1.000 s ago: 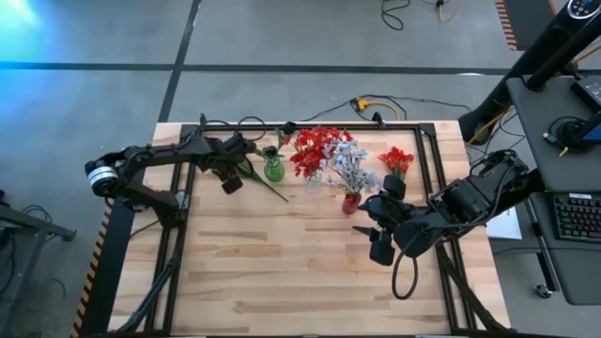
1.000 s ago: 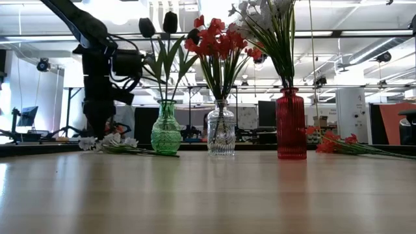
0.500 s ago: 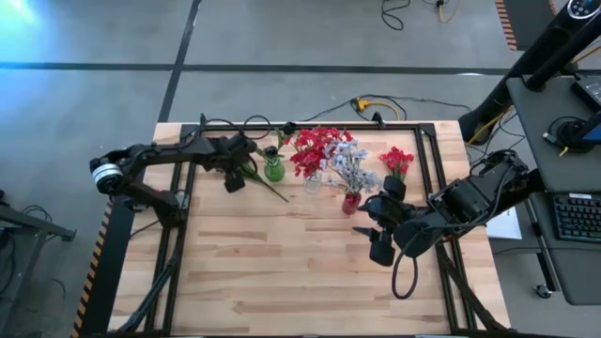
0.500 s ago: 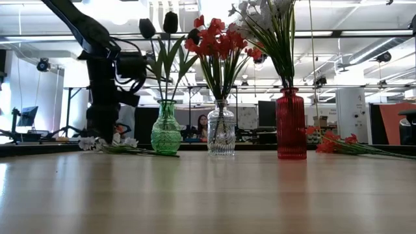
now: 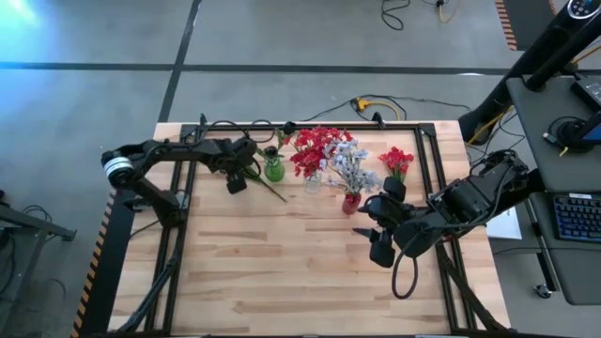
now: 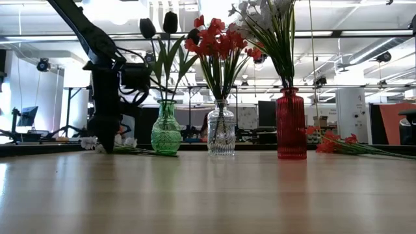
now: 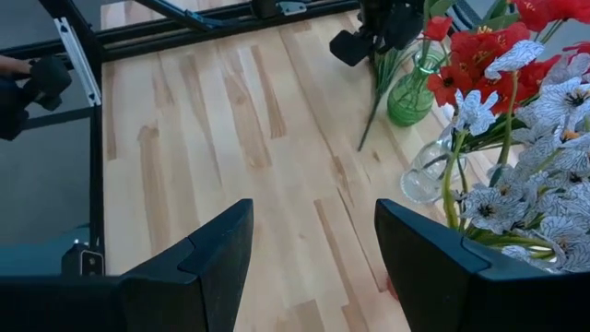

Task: Sort flowers into vase by color
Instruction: Put the white flowers into the red vase

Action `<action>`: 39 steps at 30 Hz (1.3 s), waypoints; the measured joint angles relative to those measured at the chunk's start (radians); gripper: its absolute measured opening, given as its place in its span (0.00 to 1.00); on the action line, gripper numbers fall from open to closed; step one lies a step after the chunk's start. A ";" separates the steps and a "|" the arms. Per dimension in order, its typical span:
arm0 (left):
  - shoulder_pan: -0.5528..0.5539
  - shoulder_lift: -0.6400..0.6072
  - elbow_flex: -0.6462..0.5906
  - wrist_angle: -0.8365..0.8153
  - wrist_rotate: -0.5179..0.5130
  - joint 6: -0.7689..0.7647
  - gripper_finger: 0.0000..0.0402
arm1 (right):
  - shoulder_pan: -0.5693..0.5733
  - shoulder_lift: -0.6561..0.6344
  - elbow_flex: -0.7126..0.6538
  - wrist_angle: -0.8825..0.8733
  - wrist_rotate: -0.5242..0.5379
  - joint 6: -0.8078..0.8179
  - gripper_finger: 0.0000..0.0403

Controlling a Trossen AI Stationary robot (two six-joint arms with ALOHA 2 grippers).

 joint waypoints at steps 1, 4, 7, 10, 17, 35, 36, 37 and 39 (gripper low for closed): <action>0.000 0.003 0.001 -0.003 0.000 -0.001 0.47 | 0.000 0.000 0.000 0.000 0.000 0.000 0.54; 0.000 0.007 0.001 -0.009 0.002 -0.010 0.42 | 0.000 0.000 0.000 0.000 0.000 -0.001 0.54; 0.000 0.007 0.001 -0.015 0.000 -0.021 0.35 | 0.000 0.000 0.000 0.000 0.000 -0.001 0.54; 0.000 0.007 0.001 -0.018 0.000 -0.043 0.29 | 0.000 0.000 0.000 0.000 0.000 -0.001 0.54; 0.000 0.007 0.000 -0.074 0.000 -0.094 0.18 | 0.000 0.000 0.000 0.000 -0.002 -0.003 0.54; -0.039 0.003 0.000 -0.210 0.099 -0.091 0.10 | 0.000 0.000 0.000 0.000 -0.011 0.003 0.54; -0.044 0.003 0.000 -0.227 0.101 -0.090 0.10 | 0.000 0.000 0.000 0.000 -0.011 0.003 0.54; -0.050 0.003 0.000 -0.248 0.104 -0.087 0.10 | 0.000 0.000 0.000 0.000 -0.011 0.003 0.54; -0.062 0.002 0.000 -0.283 0.105 -0.084 0.10 | 0.000 0.000 0.000 0.000 -0.011 0.003 0.54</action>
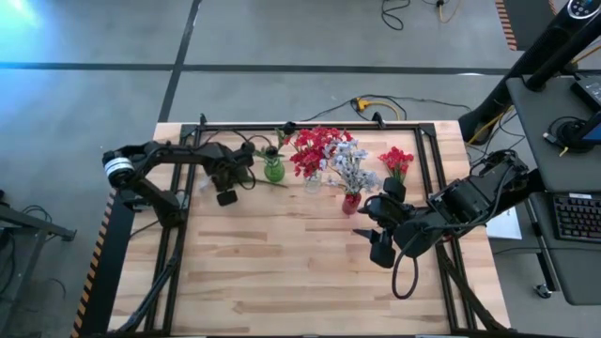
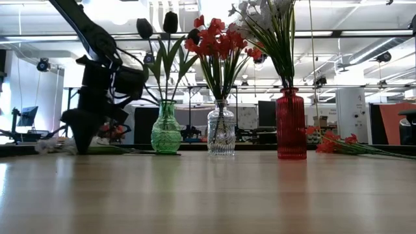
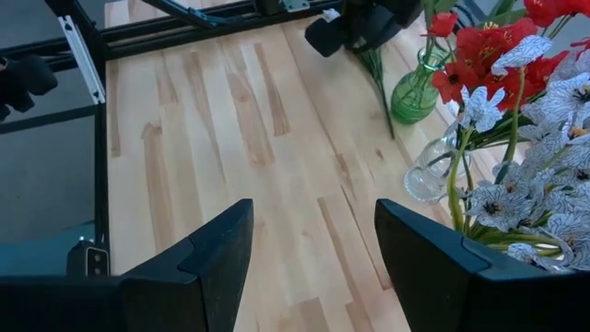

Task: Sort flowers into vase by color
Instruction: Put the white flowers into the red vase

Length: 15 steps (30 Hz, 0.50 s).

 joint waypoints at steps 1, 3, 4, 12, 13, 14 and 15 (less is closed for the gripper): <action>-0.007 -0.001 0.000 -0.014 0.000 0.000 0.10 | 0.000 0.000 0.000 0.000 0.000 0.000 0.54; -0.020 -0.003 0.000 -0.029 0.000 0.000 0.10 | 0.000 0.000 0.000 0.000 0.000 0.000 0.54; -0.027 -0.005 0.000 -0.034 0.000 0.000 0.10 | 0.000 0.000 0.000 0.000 0.000 0.000 0.54; -0.077 -0.018 0.000 -0.046 -0.003 -0.025 0.10 | 0.000 0.000 0.000 0.000 0.000 -0.001 0.54; -0.077 -0.018 0.000 -0.046 -0.004 -0.040 0.10 | 0.000 0.000 0.000 0.000 0.000 -0.004 0.54; -0.077 -0.018 0.000 -0.046 -0.005 -0.054 0.10 | 0.000 0.000 0.000 0.000 0.000 -0.005 0.54; -0.076 -0.018 0.001 -0.046 -0.006 -0.061 0.10 | 0.000 0.000 0.000 0.000 0.000 -0.006 0.54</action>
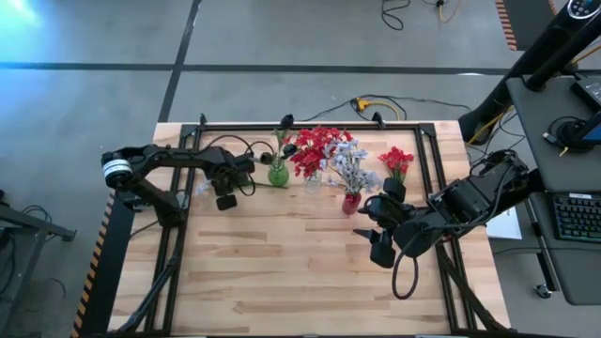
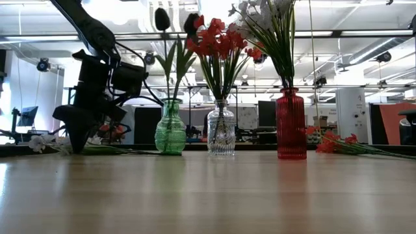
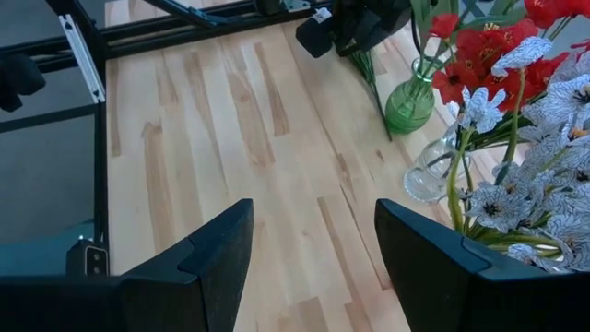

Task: Sort flowers into vase by color
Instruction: Put the white flowers into the red vase

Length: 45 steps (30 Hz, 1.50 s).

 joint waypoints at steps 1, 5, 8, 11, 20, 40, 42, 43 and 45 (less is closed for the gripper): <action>0.001 0.000 0.000 0.000 -0.001 -0.002 0.10 | 0.000 0.000 0.000 0.000 0.000 -0.001 0.54; 0.000 0.000 0.000 -0.001 -0.003 -0.012 0.10 | 0.000 0.000 0.000 0.000 0.000 -0.001 0.54; 0.000 0.000 0.000 -0.018 -0.047 -0.067 0.10 | 0.000 0.000 0.000 0.000 0.000 0.007 0.54; 0.001 -0.001 0.001 -0.024 -0.128 -0.108 0.12 | 0.000 0.000 0.000 0.000 -0.001 0.010 0.54; 0.002 -0.051 0.018 -0.054 -0.128 -0.141 0.32 | 0.000 0.000 0.000 0.000 -0.003 0.024 0.54; -0.030 -0.467 0.151 -0.198 -0.073 -0.273 0.47 | 0.000 0.000 0.000 0.146 0.112 -0.108 0.54; -0.054 -0.506 0.150 -0.186 -0.073 -0.290 0.47 | -0.005 0.000 0.000 0.211 0.126 -0.162 0.54; -0.071 -0.523 0.149 -0.175 -0.073 -0.290 0.47 | -0.011 0.000 0.000 0.241 0.126 -0.190 0.54; -0.114 -0.549 0.144 -0.162 -0.064 -0.264 0.47 | -0.020 0.000 0.000 0.287 0.126 -0.234 0.54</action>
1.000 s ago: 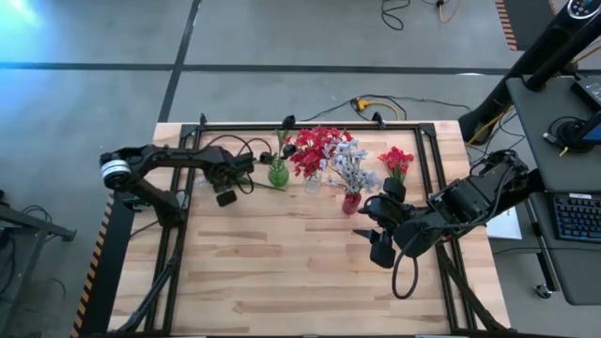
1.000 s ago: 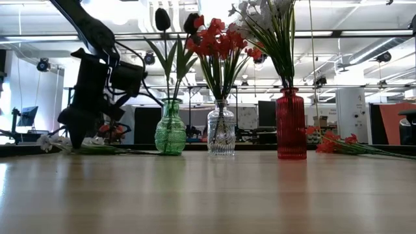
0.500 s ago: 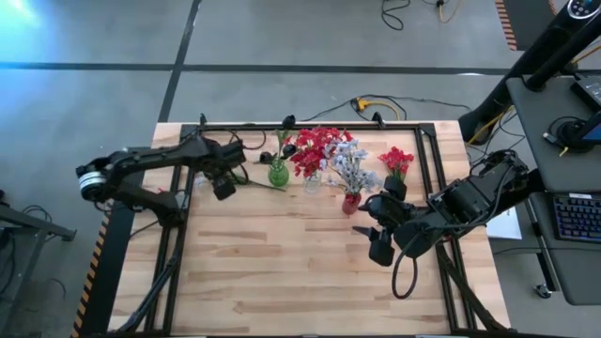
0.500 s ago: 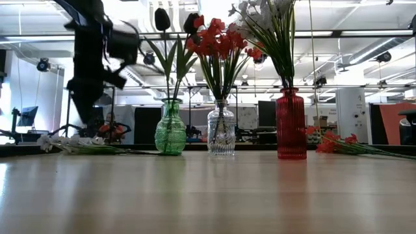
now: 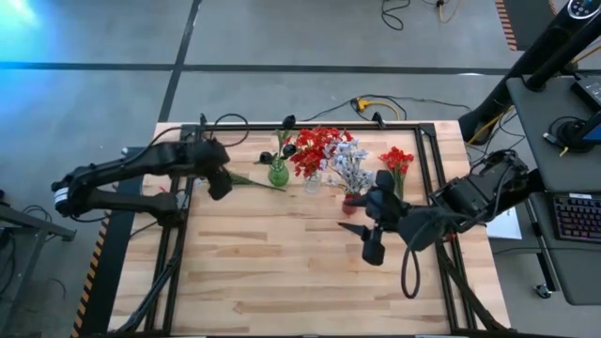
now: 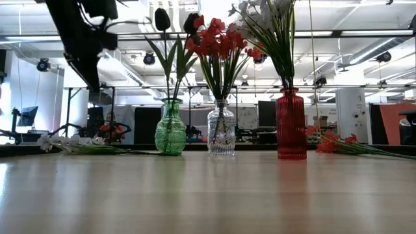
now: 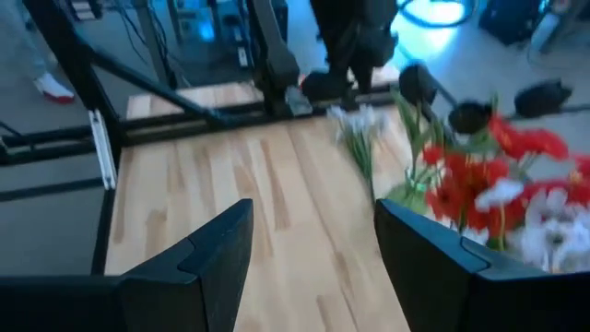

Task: Sort flowers into vase by color
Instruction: Put the white flowers into the red vase

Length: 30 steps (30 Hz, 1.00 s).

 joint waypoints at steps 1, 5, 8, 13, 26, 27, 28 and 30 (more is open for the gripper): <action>-0.022 -0.010 -0.003 0.012 0.009 0.028 0.47 | -0.005 0.000 0.000 0.013 0.000 -0.018 0.54; -0.100 -0.035 -0.031 0.078 0.013 0.141 0.47 | -0.026 0.000 0.000 0.024 0.000 -0.051 0.54; -0.127 -0.034 -0.056 0.112 0.012 0.194 0.47 | -0.029 0.003 0.000 0.024 0.002 -0.057 0.54; -0.127 -0.026 -0.132 0.309 0.008 0.234 0.47 | -0.028 0.018 0.000 0.028 0.000 -0.050 0.54; -0.115 0.043 -0.326 0.628 0.008 0.260 0.51 | -0.026 0.042 0.000 0.030 -0.046 -0.014 0.54; -0.115 0.053 -0.332 0.640 0.008 0.260 0.53 | -0.026 0.042 0.000 0.029 -0.047 -0.014 0.54; -0.115 0.066 -0.335 0.653 0.007 0.263 0.55 | -0.026 0.042 0.000 0.029 -0.052 -0.014 0.54; -0.115 0.092 -0.336 0.670 0.005 0.265 0.59 | -0.026 0.042 0.000 0.029 -0.060 -0.015 0.54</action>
